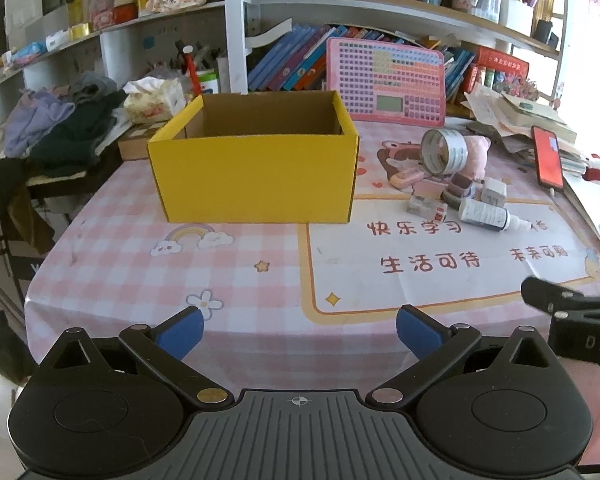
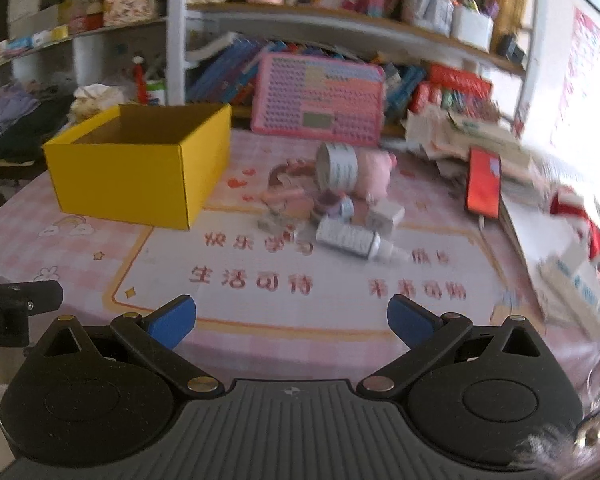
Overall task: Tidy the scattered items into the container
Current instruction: 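Move both grippers open toward the scattered items beside the tape roll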
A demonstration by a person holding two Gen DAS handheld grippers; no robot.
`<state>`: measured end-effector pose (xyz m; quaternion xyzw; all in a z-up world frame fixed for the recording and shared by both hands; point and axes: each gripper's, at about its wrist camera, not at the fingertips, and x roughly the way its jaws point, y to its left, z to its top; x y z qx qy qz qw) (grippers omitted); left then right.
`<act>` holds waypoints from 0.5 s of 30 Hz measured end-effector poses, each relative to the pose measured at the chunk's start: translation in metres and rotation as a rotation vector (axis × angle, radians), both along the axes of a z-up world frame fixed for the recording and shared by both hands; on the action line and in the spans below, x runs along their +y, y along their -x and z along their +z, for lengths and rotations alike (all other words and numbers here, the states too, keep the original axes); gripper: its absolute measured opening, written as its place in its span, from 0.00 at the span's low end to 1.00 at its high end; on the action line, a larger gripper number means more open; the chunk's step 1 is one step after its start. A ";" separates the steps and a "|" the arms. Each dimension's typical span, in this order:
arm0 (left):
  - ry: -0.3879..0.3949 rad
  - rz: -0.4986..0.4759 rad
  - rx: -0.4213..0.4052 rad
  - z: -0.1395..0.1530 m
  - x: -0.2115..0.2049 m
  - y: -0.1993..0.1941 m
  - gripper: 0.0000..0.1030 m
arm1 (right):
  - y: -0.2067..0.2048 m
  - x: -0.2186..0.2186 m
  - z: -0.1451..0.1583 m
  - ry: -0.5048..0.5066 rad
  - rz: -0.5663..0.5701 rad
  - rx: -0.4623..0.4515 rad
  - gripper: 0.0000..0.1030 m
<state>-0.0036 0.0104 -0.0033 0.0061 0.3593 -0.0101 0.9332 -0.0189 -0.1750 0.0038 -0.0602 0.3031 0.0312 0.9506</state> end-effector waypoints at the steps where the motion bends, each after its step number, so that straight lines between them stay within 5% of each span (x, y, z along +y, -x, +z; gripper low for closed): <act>1: -0.002 -0.001 -0.002 0.000 0.000 0.001 1.00 | 0.001 0.001 0.001 0.006 -0.001 -0.005 1.00; 15: 0.018 -0.015 -0.036 0.005 0.013 0.010 1.00 | 0.013 0.010 -0.001 -0.097 -0.069 0.041 1.00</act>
